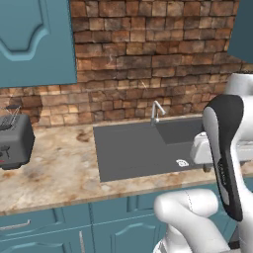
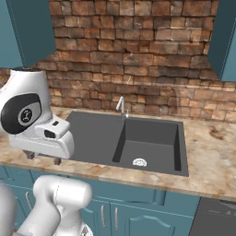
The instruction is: Four empty soda cans are scattered around the kitchen. Gather all the cans and cluster them next to the stove for recycling.
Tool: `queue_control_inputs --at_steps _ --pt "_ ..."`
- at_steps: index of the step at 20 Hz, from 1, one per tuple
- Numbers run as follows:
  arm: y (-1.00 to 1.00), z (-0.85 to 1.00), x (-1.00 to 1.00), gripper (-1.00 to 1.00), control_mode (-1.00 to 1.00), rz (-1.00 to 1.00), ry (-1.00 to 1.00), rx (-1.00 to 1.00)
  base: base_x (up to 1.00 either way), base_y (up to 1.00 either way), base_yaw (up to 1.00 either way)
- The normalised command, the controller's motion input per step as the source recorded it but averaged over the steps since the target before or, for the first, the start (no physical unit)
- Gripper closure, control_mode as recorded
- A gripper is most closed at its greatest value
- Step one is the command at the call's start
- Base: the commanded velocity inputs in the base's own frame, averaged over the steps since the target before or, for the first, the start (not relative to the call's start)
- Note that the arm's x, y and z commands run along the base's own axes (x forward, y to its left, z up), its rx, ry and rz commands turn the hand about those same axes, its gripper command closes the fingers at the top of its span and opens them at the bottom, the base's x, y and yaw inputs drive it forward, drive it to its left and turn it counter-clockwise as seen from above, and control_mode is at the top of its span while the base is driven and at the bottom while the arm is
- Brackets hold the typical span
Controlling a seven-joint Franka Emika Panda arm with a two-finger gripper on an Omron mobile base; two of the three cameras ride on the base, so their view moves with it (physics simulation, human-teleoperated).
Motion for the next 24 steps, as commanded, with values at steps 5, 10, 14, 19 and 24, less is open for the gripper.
queue_control_inputs --at_steps 5,10,14,19,24 --pt "0.0 0.12 -0.43 -1.0 -1.0 -0.01 0.0 0.05 0.0 0.0 0.0" --pt "0.0 0.0 0.0 -1.0 -1.0 0.0 0.0 0.0 0.0 0.0 0.0" --pt "0.0 0.0 0.0 -1.0 -1.0 0.0 0.0 0.0 0.0 0.0 0.0" --pt "0.0 0.0 0.0 -1.0 1.0 0.0 0.0 0.0 -0.5 0.15 0.02" --pt "0.0 0.0 0.0 -1.0 1.0 0.0 0.0 0.0 -1.0 0.31 0.07"
